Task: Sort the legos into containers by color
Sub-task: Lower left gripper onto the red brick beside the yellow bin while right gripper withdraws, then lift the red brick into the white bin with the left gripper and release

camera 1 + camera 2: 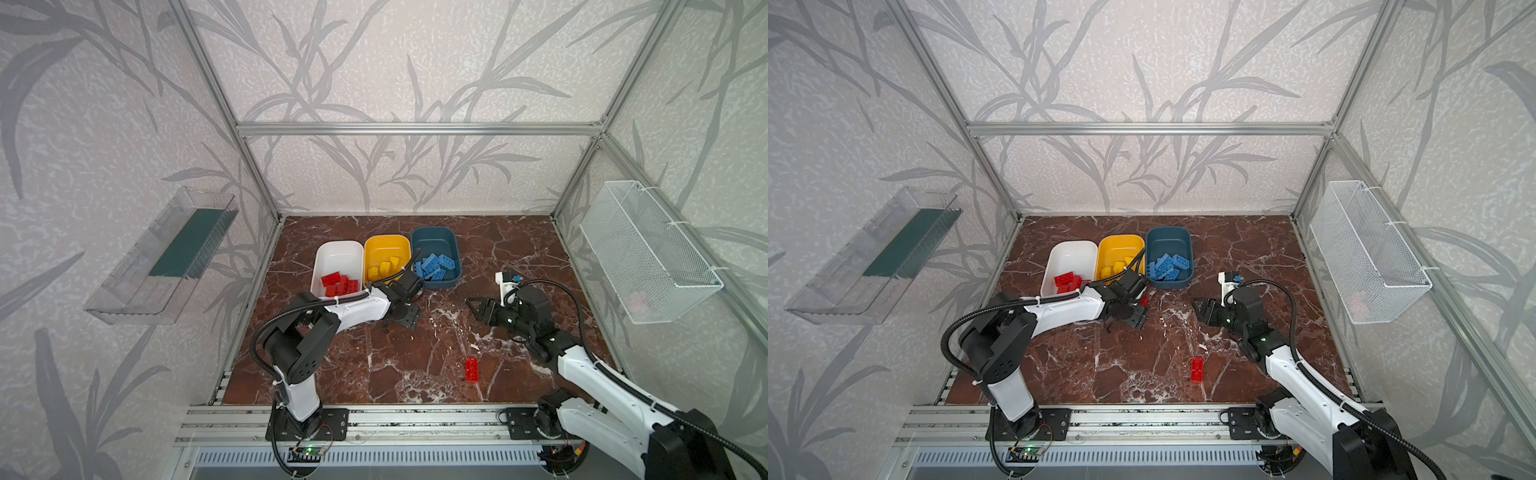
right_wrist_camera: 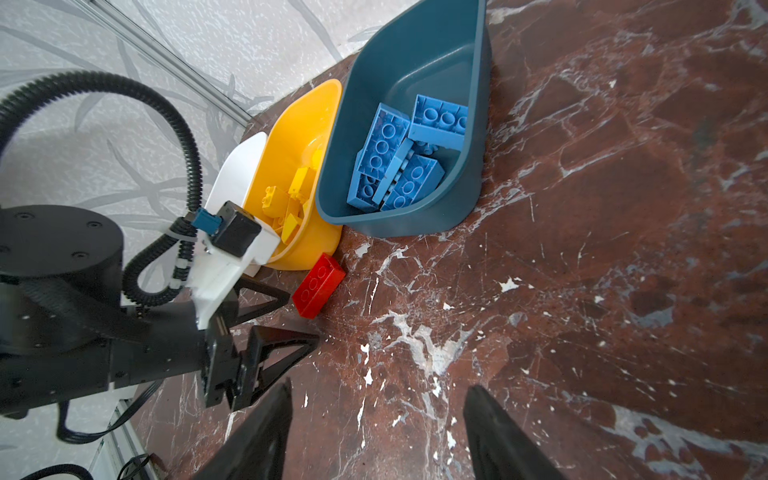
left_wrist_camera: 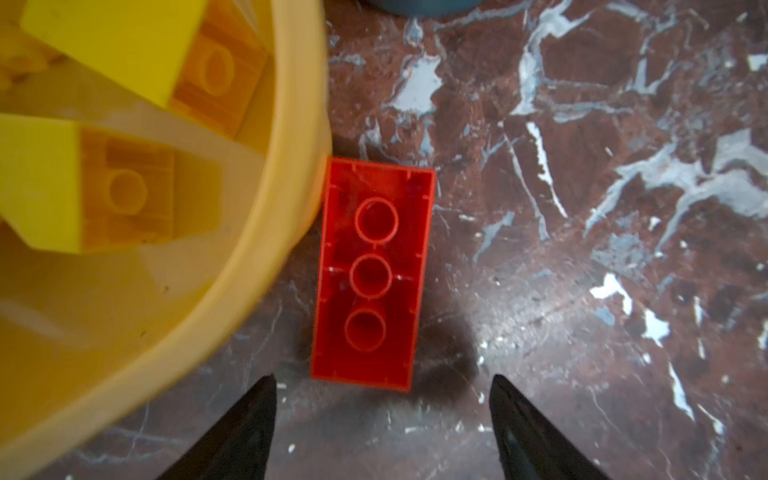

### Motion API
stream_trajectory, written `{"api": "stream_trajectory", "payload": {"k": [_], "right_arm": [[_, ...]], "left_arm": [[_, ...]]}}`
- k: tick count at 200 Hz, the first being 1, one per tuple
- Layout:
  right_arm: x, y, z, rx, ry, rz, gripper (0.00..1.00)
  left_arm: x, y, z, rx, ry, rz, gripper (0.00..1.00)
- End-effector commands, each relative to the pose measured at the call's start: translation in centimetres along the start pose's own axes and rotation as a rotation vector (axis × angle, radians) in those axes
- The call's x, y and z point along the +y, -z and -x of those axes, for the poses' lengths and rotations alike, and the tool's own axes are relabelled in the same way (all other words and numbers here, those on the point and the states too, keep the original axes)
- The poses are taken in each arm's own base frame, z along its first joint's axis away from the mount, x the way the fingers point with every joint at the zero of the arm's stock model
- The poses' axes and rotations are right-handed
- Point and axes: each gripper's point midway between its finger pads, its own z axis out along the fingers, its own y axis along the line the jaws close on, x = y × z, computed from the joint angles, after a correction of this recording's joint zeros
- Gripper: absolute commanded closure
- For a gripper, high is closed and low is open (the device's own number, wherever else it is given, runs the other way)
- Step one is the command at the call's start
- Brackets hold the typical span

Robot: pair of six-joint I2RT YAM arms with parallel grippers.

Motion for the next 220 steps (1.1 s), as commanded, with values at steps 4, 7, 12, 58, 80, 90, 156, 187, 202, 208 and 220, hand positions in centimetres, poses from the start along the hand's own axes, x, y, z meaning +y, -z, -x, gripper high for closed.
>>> {"api": "stream_trajectory", "payload": {"k": [4,7,12,58,80,90,156,187,202,208,220], "right_arm": [[0.7,0.4,0.7,-0.036,0.001,0.038,0.33],[0.7,0.4,0.7,-0.037,0.001,0.038,0.33],[0.7,0.3,0.7,-0.036,0.001,0.037,0.33],[0.3,0.0,0.3,-0.023,-0.007,0.030,0.33],[0.3,-0.1,0.3,-0.023,-0.010,0.032,0.33],[0.2,-0.1,0.2,-0.023,-0.010,0.030,0.33],[0.3,0.0,0.1,-0.024,-0.011,0.035,0.34],[0.2,0.0,0.1,-0.025,-0.010,0.034,0.33],[0.3,0.0,0.1,-0.025,-0.011,0.037,0.34],[0.3,0.0,0.1,-0.025,-0.011,0.039,0.34],[0.3,-0.1,0.0,-0.023,-0.012,0.039,0.33]], "left_arm": [[0.3,-0.5,1.8,-0.063,-0.027,0.034,0.22],[0.2,-0.6,1.8,-0.063,-0.029,0.033,0.22],[0.2,-0.7,2.0,-0.067,-0.030,0.034,0.24],[0.3,-1.4,2.5,-0.079,-0.042,0.048,0.33],[0.2,-1.7,2.8,-0.085,-0.021,0.048,0.45],[0.2,-1.7,2.7,-0.084,-0.012,0.047,0.53],[0.3,2.1,2.9,-0.152,0.048,0.031,0.72],[0.9,6.1,3.1,-0.226,0.123,0.020,0.73],[1.7,8.6,3.2,-0.278,0.172,0.030,0.73],[2.5,9.6,3.3,-0.298,0.203,0.055,0.73],[3.7,11.6,3.3,-0.333,0.239,0.096,0.73]]}}
